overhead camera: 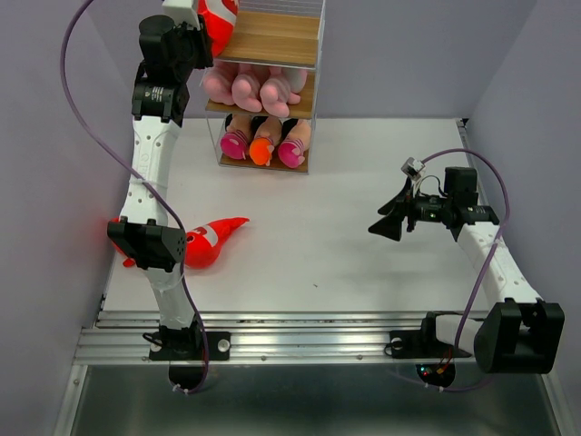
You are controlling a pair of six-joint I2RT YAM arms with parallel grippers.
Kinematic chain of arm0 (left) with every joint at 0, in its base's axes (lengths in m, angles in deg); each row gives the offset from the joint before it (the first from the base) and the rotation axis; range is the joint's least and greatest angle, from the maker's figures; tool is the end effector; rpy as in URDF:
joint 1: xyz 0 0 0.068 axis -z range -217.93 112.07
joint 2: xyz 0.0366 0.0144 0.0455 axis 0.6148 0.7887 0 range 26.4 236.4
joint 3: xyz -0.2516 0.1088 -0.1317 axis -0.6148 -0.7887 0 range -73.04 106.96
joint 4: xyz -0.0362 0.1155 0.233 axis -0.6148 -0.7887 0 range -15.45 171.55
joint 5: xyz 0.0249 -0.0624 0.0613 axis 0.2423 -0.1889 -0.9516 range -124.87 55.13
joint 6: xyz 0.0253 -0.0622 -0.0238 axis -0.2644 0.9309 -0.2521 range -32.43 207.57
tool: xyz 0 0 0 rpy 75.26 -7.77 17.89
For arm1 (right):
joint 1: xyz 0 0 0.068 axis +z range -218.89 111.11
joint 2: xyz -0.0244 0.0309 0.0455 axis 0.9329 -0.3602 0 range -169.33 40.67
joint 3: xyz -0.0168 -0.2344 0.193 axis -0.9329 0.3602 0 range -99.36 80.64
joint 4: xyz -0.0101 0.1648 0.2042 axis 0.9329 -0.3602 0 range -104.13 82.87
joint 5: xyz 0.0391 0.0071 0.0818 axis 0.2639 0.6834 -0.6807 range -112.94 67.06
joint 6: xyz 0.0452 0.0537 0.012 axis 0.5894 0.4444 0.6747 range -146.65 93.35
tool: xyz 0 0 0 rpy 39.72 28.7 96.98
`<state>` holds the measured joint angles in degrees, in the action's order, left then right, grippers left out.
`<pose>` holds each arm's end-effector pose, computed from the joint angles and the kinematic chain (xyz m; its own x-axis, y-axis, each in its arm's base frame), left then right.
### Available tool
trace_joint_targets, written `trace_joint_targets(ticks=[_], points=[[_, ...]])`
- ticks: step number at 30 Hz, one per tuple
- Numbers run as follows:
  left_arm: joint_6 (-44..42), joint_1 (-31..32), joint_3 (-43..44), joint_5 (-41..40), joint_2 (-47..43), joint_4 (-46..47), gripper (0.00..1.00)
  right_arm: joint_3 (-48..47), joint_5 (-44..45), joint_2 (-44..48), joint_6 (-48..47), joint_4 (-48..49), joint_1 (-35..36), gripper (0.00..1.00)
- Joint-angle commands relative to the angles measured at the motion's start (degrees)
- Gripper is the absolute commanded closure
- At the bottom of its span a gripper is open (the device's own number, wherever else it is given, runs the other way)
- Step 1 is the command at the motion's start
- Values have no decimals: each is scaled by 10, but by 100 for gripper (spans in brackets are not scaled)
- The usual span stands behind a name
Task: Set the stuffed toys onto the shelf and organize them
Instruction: Place the stuffed toy onto shelf
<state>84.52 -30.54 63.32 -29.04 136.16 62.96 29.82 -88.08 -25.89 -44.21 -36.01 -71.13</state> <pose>0.4400 -0.0632 0.5746 0.1502 0.0339 -0.9881 0.2200 0.9732 0.0669 0.2276 0.0443 0.3070 -0.4794 -0.1081 -0.8709 -0.8113 0.4329 0.3929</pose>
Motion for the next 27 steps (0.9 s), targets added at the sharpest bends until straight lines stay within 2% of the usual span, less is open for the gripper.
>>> trace_joint_targets(ticks=[1,7,12,18,21,23,25,27], points=[[13,-4,20,8,-28,37,64,-1,3,-1,-2,24,-3,0],[20,-5,18,7,-30,41,53,-1,3,-1,-2,24,-3,0],[24,-5,17,10,-32,44,50,-1,3,-2,-2,24,-3,0],[27,-7,14,15,-36,51,39,-1,4,-3,-3,24,-3,0],[51,-10,10,20,-44,60,25,-1,5,-3,-4,24,-3,0],[56,-11,8,26,-47,67,19,-1,5,-3,-4,24,-3,0],[62,-12,8,32,-52,70,5,-1,5,-4,-4,24,-3,0],[64,-13,8,40,-54,74,1,-1,5,-4,-4,24,-3,0]])
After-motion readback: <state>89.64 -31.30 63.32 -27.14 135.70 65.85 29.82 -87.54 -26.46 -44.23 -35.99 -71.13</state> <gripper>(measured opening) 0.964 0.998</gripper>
